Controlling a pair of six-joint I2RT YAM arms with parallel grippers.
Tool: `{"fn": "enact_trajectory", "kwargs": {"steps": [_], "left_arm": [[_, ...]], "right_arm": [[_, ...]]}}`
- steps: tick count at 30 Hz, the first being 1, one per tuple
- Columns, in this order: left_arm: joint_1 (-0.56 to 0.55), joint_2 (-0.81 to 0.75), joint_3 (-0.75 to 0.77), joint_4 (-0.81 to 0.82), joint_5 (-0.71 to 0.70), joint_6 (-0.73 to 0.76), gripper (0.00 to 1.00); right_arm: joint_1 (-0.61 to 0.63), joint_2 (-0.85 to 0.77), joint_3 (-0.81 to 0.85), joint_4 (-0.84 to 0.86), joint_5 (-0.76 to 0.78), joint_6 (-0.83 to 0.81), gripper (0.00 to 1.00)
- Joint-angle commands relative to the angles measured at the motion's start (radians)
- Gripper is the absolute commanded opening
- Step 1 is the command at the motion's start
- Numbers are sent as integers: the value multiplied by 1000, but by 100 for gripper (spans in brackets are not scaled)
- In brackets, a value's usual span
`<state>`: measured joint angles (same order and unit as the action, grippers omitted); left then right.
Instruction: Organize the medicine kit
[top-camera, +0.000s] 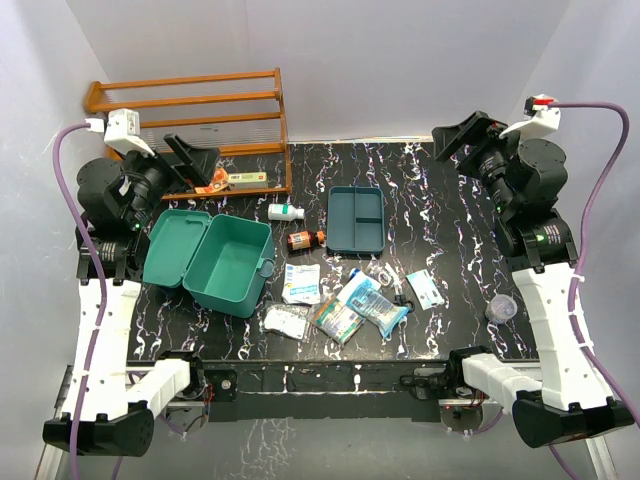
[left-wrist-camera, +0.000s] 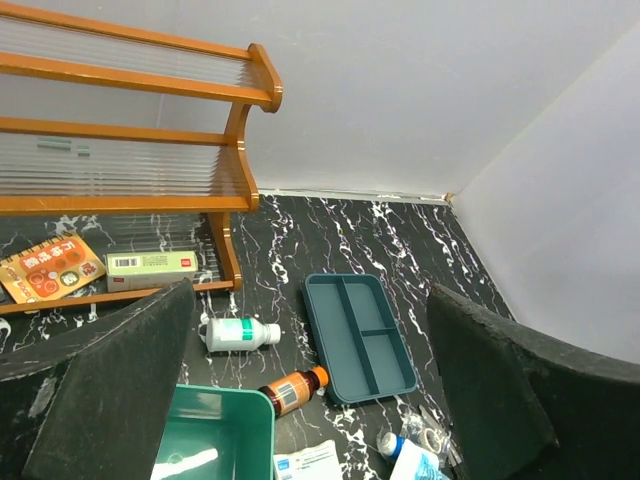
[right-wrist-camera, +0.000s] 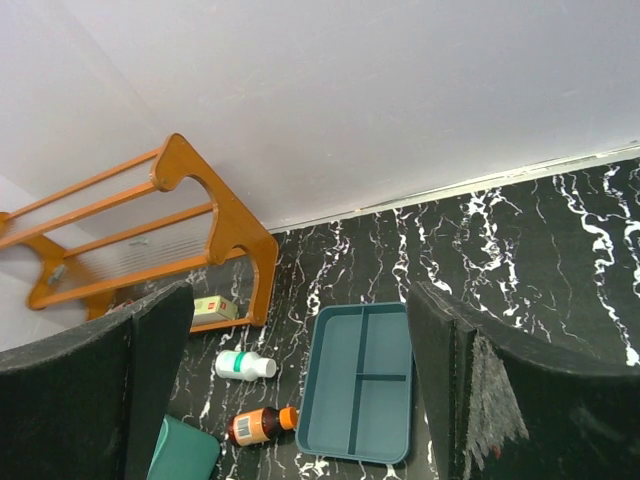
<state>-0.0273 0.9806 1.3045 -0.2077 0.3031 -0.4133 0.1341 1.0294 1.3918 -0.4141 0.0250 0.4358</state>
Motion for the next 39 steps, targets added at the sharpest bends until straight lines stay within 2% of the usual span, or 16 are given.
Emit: {"fn": "enact_trajectory", "kwargs": {"steps": [1, 7, 11, 13, 19, 24, 30, 36, 39], "left_arm": [[2, -20, -22, 46, 40, -15, 99], [-67, -66, -115, 23, 32, -23, 99], [-82, -124, -186, -69, -27, -88, 99], [-83, -135, -191, -180, -99, -143, 99], [-83, -54, -68, -744, -398, -377, 97], [-83, -8, -77, -927, -476, -464, 88], [-83, 9, -192, -998, -576, -546, 74], [-81, 51, -262, -923, -591, -529, 68], [-78, 80, -287, -891, -643, -506, 63]], "right_arm": [[-9, -5, -11, 103, -41, 20, 87], [-11, 7, -47, 135, -99, 60, 88], [-11, 38, -74, 149, -123, 109, 87], [-11, 58, -86, 165, -155, 121, 86], [-4, 135, -123, 194, -254, 164, 83], [23, 234, -121, 184, -300, 179, 77], [68, 331, -123, 200, -290, 198, 73], [106, 395, -117, 222, -288, 215, 72], [128, 427, -110, 231, -293, 213, 71]]}}
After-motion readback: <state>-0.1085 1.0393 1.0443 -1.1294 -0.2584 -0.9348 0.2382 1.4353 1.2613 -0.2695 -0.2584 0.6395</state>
